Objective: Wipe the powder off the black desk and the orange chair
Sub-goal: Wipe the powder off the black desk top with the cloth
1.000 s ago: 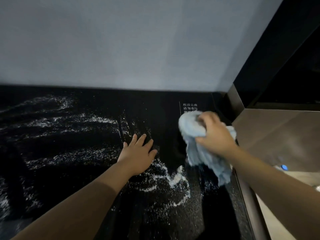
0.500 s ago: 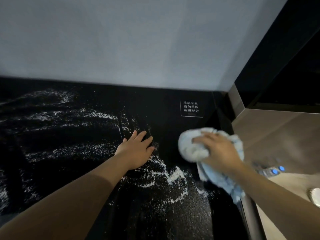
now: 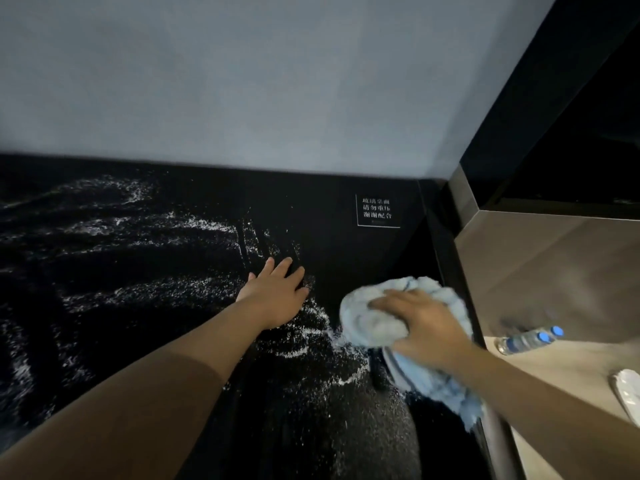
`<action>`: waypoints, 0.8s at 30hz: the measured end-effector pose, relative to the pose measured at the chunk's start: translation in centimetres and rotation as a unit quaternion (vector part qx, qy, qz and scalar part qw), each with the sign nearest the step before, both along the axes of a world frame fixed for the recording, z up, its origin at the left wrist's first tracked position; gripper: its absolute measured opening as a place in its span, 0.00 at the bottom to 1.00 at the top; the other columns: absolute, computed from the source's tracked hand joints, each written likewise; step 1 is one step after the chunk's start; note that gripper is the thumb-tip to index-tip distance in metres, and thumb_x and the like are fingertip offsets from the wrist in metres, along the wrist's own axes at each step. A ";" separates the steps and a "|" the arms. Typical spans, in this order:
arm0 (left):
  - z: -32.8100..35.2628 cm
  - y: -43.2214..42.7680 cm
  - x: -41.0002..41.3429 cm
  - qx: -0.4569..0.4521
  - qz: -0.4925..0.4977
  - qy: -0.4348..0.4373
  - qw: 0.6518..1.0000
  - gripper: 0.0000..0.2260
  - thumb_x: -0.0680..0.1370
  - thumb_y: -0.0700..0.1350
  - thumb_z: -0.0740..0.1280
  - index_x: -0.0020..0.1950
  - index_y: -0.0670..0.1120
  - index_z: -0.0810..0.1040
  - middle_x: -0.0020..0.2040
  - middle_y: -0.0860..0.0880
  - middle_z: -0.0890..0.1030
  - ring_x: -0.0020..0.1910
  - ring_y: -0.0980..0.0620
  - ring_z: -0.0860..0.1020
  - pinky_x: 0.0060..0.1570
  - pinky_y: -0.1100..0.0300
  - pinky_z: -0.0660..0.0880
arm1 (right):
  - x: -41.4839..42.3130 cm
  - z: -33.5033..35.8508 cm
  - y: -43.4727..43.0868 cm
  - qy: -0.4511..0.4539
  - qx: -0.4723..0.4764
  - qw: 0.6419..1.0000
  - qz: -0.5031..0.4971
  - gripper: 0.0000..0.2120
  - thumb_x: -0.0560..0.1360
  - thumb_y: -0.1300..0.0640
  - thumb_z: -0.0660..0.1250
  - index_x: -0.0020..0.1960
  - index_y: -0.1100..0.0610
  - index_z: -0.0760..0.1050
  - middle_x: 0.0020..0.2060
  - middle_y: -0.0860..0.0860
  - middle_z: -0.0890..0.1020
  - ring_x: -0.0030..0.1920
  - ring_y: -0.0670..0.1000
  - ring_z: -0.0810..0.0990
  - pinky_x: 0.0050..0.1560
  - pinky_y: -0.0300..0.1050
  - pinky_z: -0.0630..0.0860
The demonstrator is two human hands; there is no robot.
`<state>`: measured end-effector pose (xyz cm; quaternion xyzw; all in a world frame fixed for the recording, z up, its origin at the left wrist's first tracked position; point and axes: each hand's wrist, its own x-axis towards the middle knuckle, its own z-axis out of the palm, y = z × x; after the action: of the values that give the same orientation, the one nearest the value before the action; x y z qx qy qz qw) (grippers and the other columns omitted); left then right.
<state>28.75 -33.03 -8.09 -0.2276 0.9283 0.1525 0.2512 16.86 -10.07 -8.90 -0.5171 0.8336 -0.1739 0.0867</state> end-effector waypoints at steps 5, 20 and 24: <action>-0.5 1.5 1.7 -0.015 -0.013 0.004 1.000 0.25 0.82 0.56 0.46 0.78 0.51 0.45 0.78 0.49 0.41 0.76 0.44 0.39 0.72 0.42 0.46 | -2.8 -0.5 -0.6 0.050 0.076 0.966 -0.243 0.22 0.70 0.52 0.64 0.64 0.42 0.69 0.63 0.45 0.74 0.61 0.57 0.71 0.59 0.55 0.66; -0.5 4.3 4.5 -0.010 -0.017 0.010 1.000 0.25 0.83 0.55 0.46 0.78 0.51 0.45 0.78 0.49 0.41 0.76 0.45 0.39 0.73 0.43 0.44 | 1.5 0.5 1.8 0.068 0.136 0.943 -0.297 0.24 0.73 0.47 0.63 0.68 0.47 0.64 0.66 0.51 0.69 0.62 0.60 0.67 0.57 0.53 0.67; -0.6 4.3 4.7 -0.011 -0.021 0.008 1.000 0.24 0.83 0.55 0.46 0.78 0.51 0.45 0.78 0.49 0.41 0.76 0.45 0.39 0.73 0.43 0.44 | 7.5 -1.7 0.9 0.073 0.143 0.957 -0.243 0.26 0.72 0.41 0.60 0.68 0.43 0.58 0.66 0.50 0.67 0.63 0.56 0.66 0.59 0.54 0.66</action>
<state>33.43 -28.69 -8.74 -0.2099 0.9364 0.1389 0.2445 24.38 -9.14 -10.57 -0.2928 0.9542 -0.0308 0.0537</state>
